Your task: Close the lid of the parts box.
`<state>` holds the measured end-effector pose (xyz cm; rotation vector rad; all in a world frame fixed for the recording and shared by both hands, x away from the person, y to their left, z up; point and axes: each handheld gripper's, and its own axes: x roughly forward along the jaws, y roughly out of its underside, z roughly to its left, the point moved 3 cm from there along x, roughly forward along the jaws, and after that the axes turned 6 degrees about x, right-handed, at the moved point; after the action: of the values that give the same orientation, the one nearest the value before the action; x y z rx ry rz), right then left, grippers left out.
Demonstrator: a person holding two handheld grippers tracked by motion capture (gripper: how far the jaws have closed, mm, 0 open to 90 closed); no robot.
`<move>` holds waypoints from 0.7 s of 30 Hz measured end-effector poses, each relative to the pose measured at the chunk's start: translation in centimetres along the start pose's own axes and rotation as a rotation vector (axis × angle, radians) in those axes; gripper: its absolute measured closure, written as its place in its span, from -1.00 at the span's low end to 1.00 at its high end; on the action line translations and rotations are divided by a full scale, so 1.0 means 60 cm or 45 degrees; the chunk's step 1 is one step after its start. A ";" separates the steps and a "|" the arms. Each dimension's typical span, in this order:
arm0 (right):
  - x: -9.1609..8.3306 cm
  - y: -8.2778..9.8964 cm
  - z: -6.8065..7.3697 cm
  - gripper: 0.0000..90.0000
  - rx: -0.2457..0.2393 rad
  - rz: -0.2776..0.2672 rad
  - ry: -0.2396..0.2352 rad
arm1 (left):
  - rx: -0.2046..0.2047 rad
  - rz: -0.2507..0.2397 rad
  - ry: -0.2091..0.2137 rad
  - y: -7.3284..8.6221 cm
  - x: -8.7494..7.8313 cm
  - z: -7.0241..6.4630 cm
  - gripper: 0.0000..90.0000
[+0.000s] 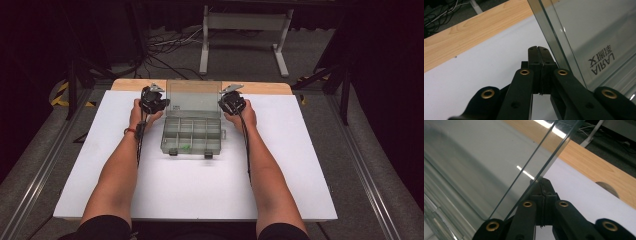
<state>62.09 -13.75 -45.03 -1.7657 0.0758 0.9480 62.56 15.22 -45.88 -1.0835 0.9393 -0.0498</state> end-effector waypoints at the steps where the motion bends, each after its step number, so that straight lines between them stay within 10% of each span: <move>1: -0.001 -0.001 0.000 1.00 0.002 -0.004 0.000 | -0.002 -0.001 0.005 -0.002 -0.002 0.000 0.99; 21: -0.031 -0.022 0.000 1.00 0.002 -0.090 -0.001 | 0.021 -0.029 -0.032 -0.023 -0.032 -0.005 0.99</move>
<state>61.46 -13.89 -42.85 -1.7554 0.0135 0.8970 61.71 15.18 -43.66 -1.0775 0.9028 -0.0622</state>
